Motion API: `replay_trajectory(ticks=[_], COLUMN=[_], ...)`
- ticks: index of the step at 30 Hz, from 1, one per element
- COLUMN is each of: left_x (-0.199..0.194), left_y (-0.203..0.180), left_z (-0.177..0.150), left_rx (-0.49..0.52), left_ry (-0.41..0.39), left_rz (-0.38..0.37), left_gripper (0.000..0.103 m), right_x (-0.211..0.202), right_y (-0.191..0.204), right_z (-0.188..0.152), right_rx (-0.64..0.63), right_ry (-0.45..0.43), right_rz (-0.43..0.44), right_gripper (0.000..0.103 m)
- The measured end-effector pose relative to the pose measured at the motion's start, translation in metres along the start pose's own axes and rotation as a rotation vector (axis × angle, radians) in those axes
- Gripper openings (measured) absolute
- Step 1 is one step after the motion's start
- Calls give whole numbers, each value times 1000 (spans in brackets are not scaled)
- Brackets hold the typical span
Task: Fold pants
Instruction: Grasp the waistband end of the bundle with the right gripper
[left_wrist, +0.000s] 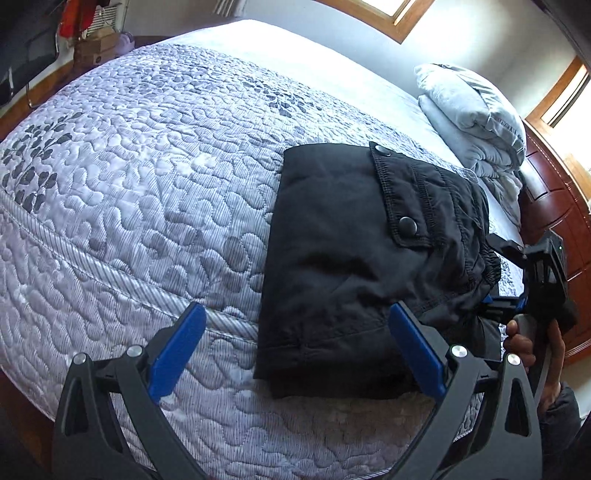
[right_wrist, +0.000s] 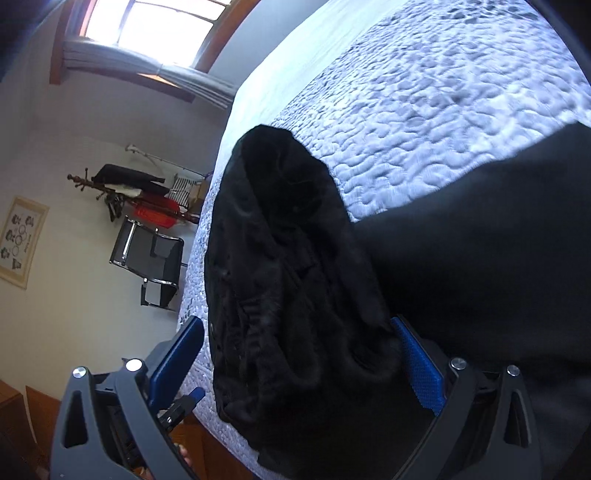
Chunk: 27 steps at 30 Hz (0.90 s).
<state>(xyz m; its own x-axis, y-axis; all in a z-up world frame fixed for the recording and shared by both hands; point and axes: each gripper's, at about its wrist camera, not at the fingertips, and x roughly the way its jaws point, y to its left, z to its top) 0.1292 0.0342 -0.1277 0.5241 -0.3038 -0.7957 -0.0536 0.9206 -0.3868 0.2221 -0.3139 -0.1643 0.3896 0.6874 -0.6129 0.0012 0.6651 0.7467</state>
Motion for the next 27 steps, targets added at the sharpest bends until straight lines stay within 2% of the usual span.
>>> replay_trajectory(ticks=[1,2,3,9,14,21,27], left_x=[0,0,0,2,-1,-7,-11], left_y=[1,3,4,8,10,6,-8], left_z=[0,-1,-1,-6,-9,-11,-14], left_rx=[-8,-17,-22,-43,-73,-81,-53], left_ry=[5,9,10,31,35,24,26], left_rz=[1,-1,-2,3,-4,-13,-27], left_gripper=[99,99,99,99,99,99,99], right_x=[-1,-3,-4,-22,-44,-89,-139], right_y=[2,3,6,12,28,51,46], right_z=[-1,-5,-7,-15,-21,-31,-30], right_rx=[-20,-49,-88,-124,-130,-201,-186], right_ry=[-4,-14,-19,-48,-67,-107,-166], right_rz=[-24,-57,-70,-13,72,106,128], right_gripper=[74,59,53,32,28,27,27])
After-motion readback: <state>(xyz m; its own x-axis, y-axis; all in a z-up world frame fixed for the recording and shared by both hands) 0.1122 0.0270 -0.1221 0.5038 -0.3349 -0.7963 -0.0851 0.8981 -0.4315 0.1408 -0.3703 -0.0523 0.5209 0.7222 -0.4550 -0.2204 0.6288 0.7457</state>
